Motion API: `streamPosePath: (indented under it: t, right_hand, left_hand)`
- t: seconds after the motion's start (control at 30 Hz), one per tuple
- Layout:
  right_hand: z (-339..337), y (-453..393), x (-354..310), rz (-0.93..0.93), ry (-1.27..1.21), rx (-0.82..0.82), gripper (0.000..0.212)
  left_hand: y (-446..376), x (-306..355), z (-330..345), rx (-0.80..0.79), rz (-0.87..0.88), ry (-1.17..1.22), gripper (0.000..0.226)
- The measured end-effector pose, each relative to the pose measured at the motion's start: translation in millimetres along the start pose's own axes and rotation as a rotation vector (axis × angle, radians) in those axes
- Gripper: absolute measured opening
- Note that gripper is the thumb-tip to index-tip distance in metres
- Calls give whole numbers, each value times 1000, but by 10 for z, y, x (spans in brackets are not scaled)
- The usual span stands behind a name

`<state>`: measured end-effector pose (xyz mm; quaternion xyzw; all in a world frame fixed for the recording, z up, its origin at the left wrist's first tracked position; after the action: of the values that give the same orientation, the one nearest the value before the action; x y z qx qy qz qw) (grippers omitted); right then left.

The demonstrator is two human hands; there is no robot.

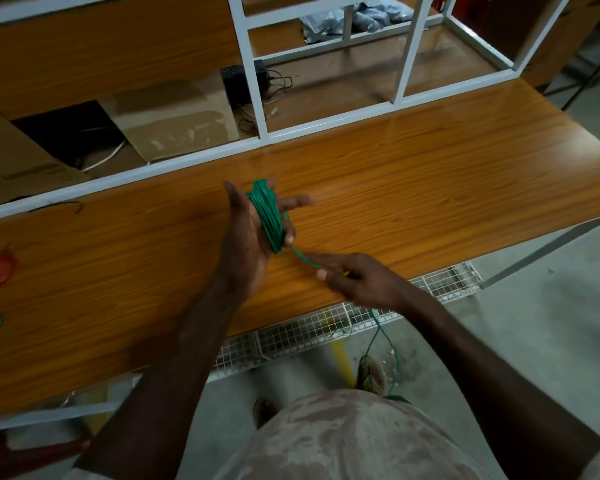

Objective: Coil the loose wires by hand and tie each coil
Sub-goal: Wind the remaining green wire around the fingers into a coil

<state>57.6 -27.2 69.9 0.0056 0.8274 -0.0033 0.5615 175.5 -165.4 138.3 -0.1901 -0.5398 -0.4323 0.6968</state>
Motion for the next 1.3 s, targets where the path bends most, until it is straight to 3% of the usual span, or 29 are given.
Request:
streamPosePath:
  t: [0.13,0.27,0.37,0.5,0.6,0.67,0.8,1.0,1.17,1.3]
  right_hand:
    - [204,90,-265,-6,-156,-191,44]
    - [106,119,-490,-64,-135,-256,34]
    - [-247,129,-542,-105,-53,-136,18]
    - [-792,159,-507,-107,-85,102,22]
    - [-1080,162,-462,-67,-74,244,25]
    - [-1235,126,-431,-56,61,290,26]
    - [-1329,30,-323,-62,441,284,26]
    - [-1259,-139,-64,-113,670,351,28]
    - [-1027,-269,194,-133,562,408,21]
    - [-707,-217,332,-25,326,382,30]
  left_hand:
    - [-108,73,-158,122,47,-240,121]
    - [-138,6,-294,199,57,-553,103]
    - [-110,-152,-451,197,-27,-865,108]
    - [-4,-312,-466,107,-44,-1027,100]
    - [33,-468,-388,59,-109,-1141,66]
    - [72,-545,-367,22,-136,-1086,47]
    - [141,-626,-309,-100,-200,-821,44]
    - [324,-584,-26,-254,-313,-637,62]
    - [464,-463,165,-281,-309,-381,59]
    - [405,-333,162,-266,-265,-158,66]
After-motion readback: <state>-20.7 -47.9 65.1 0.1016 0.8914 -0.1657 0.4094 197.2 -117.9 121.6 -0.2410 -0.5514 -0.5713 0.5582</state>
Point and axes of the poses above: each hand's wrist, its own y-axis away from the middle knuckle, its own z-axis out of the palm, x = y × z, the point moved 6 cm from there along -y, towards the middle knuckle, and after that the axes turned 11 degrees about -z, right-handed, at the moved point
